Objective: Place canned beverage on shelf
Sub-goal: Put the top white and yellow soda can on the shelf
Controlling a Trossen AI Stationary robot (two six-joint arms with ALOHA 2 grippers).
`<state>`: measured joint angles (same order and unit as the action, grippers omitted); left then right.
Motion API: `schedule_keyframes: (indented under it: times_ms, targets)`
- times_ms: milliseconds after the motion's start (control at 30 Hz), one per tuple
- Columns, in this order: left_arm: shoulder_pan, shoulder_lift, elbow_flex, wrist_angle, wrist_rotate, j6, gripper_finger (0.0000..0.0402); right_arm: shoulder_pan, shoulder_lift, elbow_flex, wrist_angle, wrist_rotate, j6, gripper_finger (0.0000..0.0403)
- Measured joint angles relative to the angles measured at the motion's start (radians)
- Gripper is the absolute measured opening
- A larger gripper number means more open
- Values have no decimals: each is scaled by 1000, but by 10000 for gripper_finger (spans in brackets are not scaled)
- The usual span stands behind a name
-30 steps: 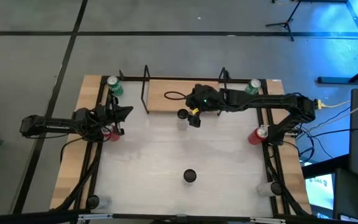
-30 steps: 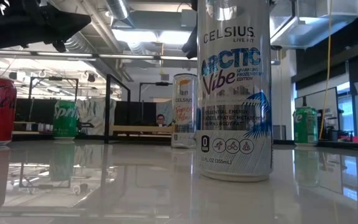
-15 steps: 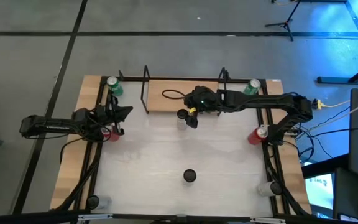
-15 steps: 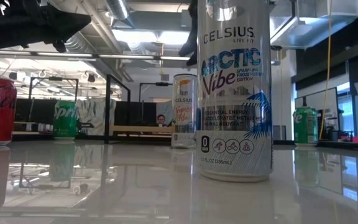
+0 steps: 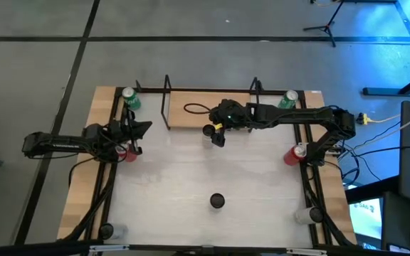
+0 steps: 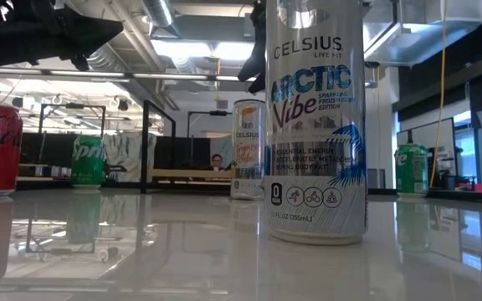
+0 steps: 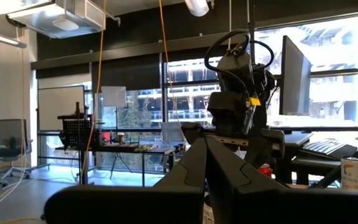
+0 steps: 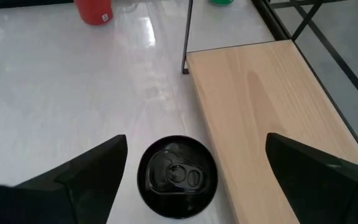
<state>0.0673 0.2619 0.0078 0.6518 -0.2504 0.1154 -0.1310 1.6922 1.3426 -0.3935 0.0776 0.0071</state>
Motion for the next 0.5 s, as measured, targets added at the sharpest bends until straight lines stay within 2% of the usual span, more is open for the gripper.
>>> schedule_keyframes:
  times_ms: [233, 500]
  targets:
    - [0, 0, 0, 0, 0, 0, 0, 0, 10, 0, 1, -2, 0, 378]
    - [0, 0, 0, 0, 0, 0, 0, 1, 35, 0, -16, -53, 20, 378]
